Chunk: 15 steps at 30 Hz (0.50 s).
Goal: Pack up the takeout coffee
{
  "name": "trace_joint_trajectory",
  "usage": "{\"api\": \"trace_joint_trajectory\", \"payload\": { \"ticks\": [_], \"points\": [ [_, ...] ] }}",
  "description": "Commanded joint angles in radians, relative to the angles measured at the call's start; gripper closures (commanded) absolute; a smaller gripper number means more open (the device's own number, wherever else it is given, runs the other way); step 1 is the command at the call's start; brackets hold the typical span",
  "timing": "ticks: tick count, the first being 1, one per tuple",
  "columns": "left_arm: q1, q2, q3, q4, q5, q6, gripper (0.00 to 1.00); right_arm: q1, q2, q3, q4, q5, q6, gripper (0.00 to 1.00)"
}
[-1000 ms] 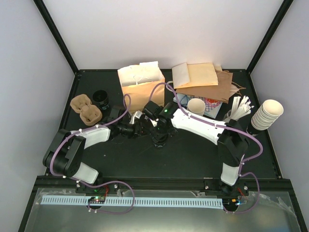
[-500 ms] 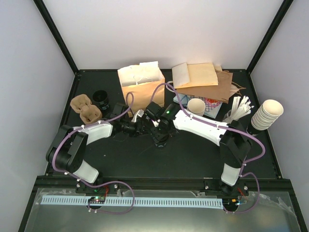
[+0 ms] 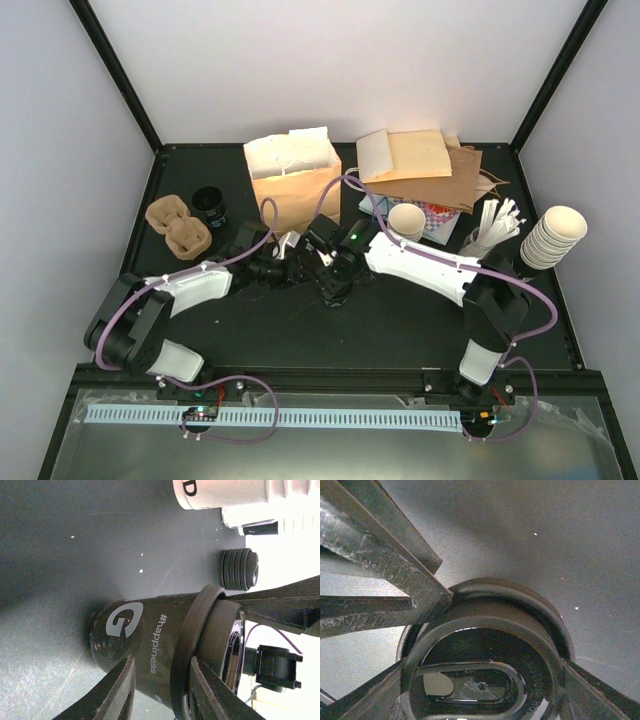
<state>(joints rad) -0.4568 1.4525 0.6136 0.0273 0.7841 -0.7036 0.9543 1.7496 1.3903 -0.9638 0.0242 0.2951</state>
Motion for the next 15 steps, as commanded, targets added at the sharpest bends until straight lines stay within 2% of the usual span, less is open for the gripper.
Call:
{"api": "trace_joint_trajectory", "payload": {
  "ticks": [1, 4, 8, 11, 15],
  "points": [
    [-0.025, -0.064, -0.053, -0.087, -0.153, -0.041, 0.66, 0.034, 0.023, -0.082, -0.055, -0.101, -0.003, 0.28],
    [-0.025, -0.148, -0.057, -0.02, -0.141, -0.073, 0.59, 0.038, 0.01, -0.089, -0.043, -0.085, -0.013, 0.27],
    [-0.02, -0.242, -0.063, -0.008, -0.159, -0.082, 0.52, 0.038, -0.016, -0.123, 0.012, -0.093, -0.021, 0.28],
    [-0.002, -0.281, -0.079, -0.018, -0.168, -0.08, 0.52, 0.043, -0.026, -0.151, 0.054, -0.127, -0.041, 0.27],
    [0.037, -0.272, -0.1, -0.01, -0.111, -0.076, 0.55, 0.079, -0.027, -0.157, 0.074, -0.102, -0.081, 0.27]
  ]
}}
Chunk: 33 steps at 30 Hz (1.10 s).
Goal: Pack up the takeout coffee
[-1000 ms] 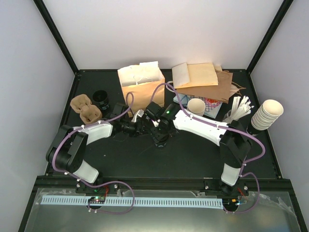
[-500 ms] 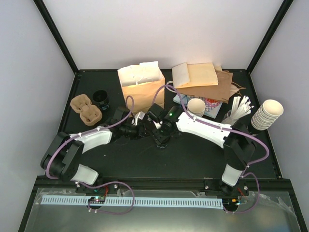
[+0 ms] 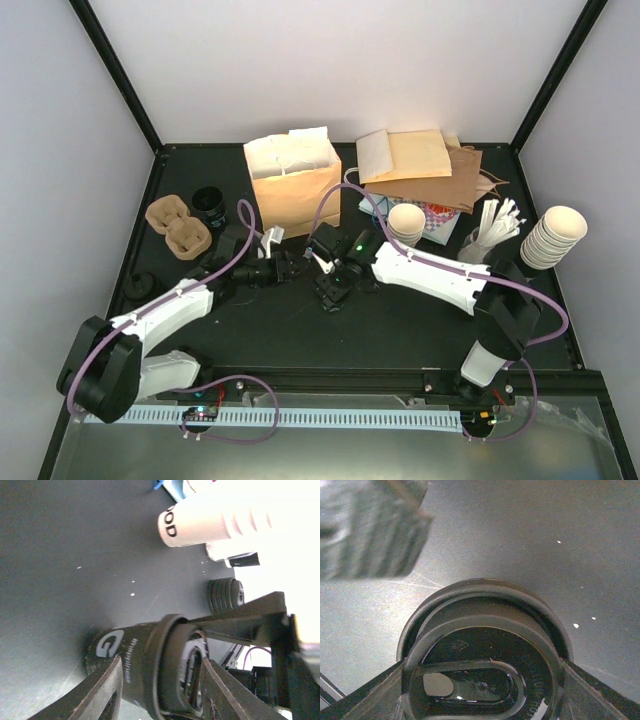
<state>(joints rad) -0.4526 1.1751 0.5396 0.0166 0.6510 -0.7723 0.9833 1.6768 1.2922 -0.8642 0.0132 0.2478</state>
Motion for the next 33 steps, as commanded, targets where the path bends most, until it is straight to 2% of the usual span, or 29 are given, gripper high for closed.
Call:
{"api": "trace_joint_trajectory", "payload": {
  "ticks": [1, 12, 18, 24, 26, 28, 30, 33],
  "points": [
    [0.041, 0.011, -0.028, 0.005, 0.038, 0.0, 0.55, 0.056, 0.042, -0.061, -0.017, -0.089, -0.044, 0.27],
    [0.043, 0.12, -0.049, 0.067, 0.171, 0.033, 0.59, 0.072, 0.054, -0.077, 0.011, -0.091, -0.046, 0.27],
    [0.043, 0.114, -0.069, 0.056, 0.178, 0.054, 0.61, 0.072, 0.064, -0.07, 0.002, -0.089, -0.049, 0.27],
    [0.043, 0.177, -0.091, 0.065, 0.161, 0.067, 0.61, 0.071, 0.066, -0.065, -0.001, -0.104, -0.059, 0.27],
    [0.043, 0.216, -0.083, 0.037, 0.144, 0.078, 0.61, 0.071, 0.066, -0.067, -0.002, -0.107, -0.062, 0.27],
    [0.043, 0.267, -0.058, -0.062, 0.126, 0.106, 0.62, 0.072, 0.069, -0.067, -0.011, -0.108, -0.063, 0.27],
    [0.045, 0.297, -0.05, -0.118, 0.111, 0.122, 0.66, 0.072, 0.074, -0.065, -0.023, -0.112, -0.06, 0.27],
    [0.045, 0.31, -0.078, -0.118, 0.111, 0.114, 0.7, 0.071, 0.088, -0.056, -0.058, -0.124, -0.048, 0.27]
  ]
}}
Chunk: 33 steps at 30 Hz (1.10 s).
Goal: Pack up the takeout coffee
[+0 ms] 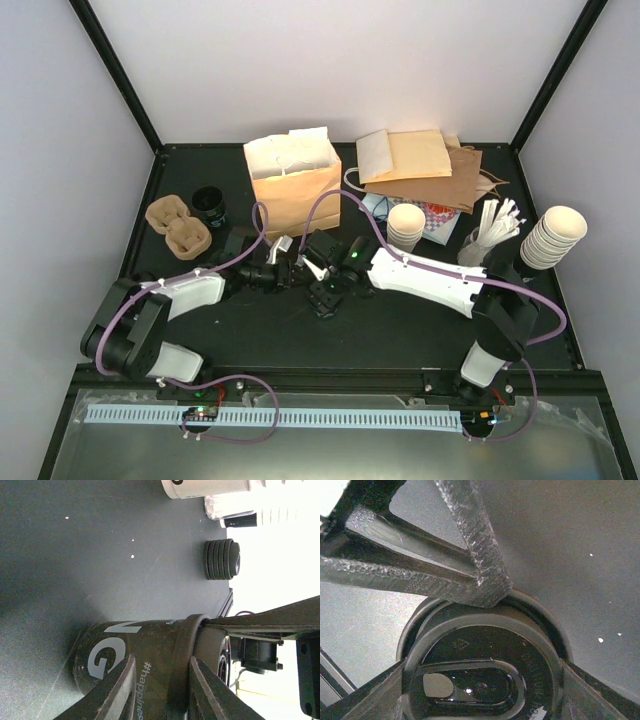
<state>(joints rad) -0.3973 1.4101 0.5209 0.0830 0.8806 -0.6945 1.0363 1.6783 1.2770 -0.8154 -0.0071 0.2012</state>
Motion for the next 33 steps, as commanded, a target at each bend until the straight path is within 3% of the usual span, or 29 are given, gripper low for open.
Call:
{"api": "trace_joint_trajectory", "payload": {
  "ticks": [1, 6, 13, 16, 20, 26, 33],
  "points": [
    [-0.011, 0.075, -0.077, -0.174, -0.116, 0.029, 0.7, 0.019, 0.092, -0.037, -0.117, -0.111, 0.003, 0.27],
    [-0.01, 0.086, -0.141, -0.122, -0.127, 0.001, 0.71, 0.019, 0.092, -0.035, -0.137, -0.141, 0.032, 0.27],
    [-0.027, 0.108, -0.257, 0.117, -0.112, -0.088, 0.68, 0.019, 0.136, -0.005, -0.201, -0.063, 0.06, 0.28],
    [-0.046, 0.07, -0.289, 0.179, -0.168, -0.098, 0.65, 0.018, 0.149, 0.005, -0.22, -0.028, 0.075, 0.28],
    [-0.066, 0.026, -0.319, 0.204, -0.247, -0.111, 0.63, 0.019, 0.158, 0.018, -0.225, -0.012, 0.086, 0.29],
    [-0.11, -0.059, -0.412, 0.319, -0.368, -0.155, 0.48, 0.019, 0.158, 0.042, -0.216, 0.018, 0.122, 0.28],
    [-0.154, -0.178, -0.45, 0.29, -0.378, -0.216, 0.48, 0.019, 0.16, 0.038, -0.193, 0.007, 0.144, 0.28]
  ]
}}
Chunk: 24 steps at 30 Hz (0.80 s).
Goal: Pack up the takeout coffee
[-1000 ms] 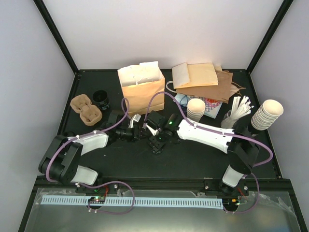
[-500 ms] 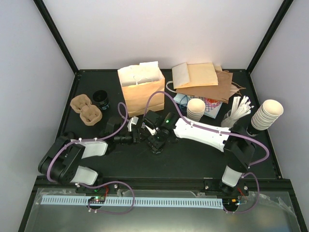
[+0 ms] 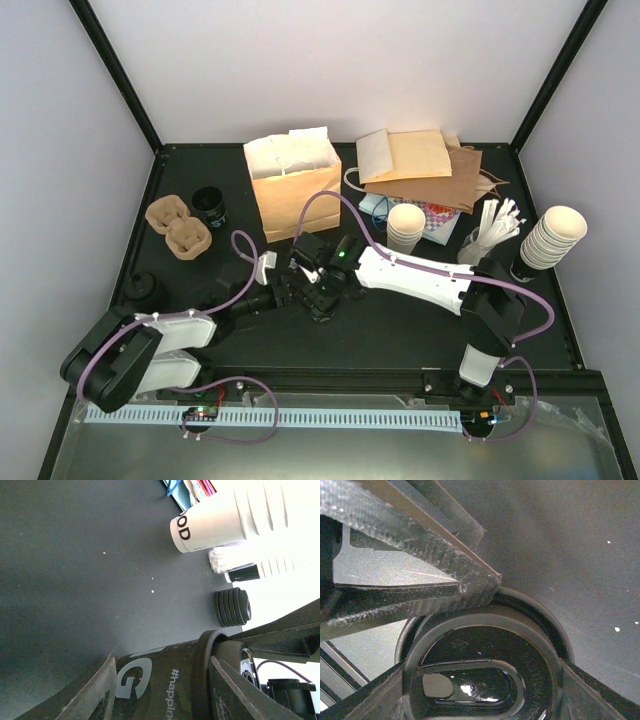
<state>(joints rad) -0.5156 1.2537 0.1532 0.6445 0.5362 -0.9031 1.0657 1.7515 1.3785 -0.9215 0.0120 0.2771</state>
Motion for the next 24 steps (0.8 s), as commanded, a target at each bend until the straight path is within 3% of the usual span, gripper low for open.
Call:
{"api": "trace_joint_trajectory", "payload": {
  "ticks": [1, 8, 12, 24],
  "points": [
    [-0.039, -0.045, -0.086, -0.285, -0.029, -0.013, 0.48, -0.01, 0.086, -0.064, -0.084, -0.012, 0.069, 0.28],
    [-0.04, -0.337, -0.053, -0.512, -0.037, -0.028, 0.38, -0.011, 0.082, -0.066, -0.082, -0.003, 0.073, 0.28],
    [-0.037, -0.458, -0.053, -0.578, -0.06, -0.033, 0.43, -0.011, 0.079, -0.065, -0.077, -0.006, 0.067, 0.28],
    [-0.025, -0.389, -0.043, -0.477, 0.018, -0.034, 0.41, -0.01, 0.078, -0.067, -0.078, -0.009, 0.056, 0.29]
  ]
}}
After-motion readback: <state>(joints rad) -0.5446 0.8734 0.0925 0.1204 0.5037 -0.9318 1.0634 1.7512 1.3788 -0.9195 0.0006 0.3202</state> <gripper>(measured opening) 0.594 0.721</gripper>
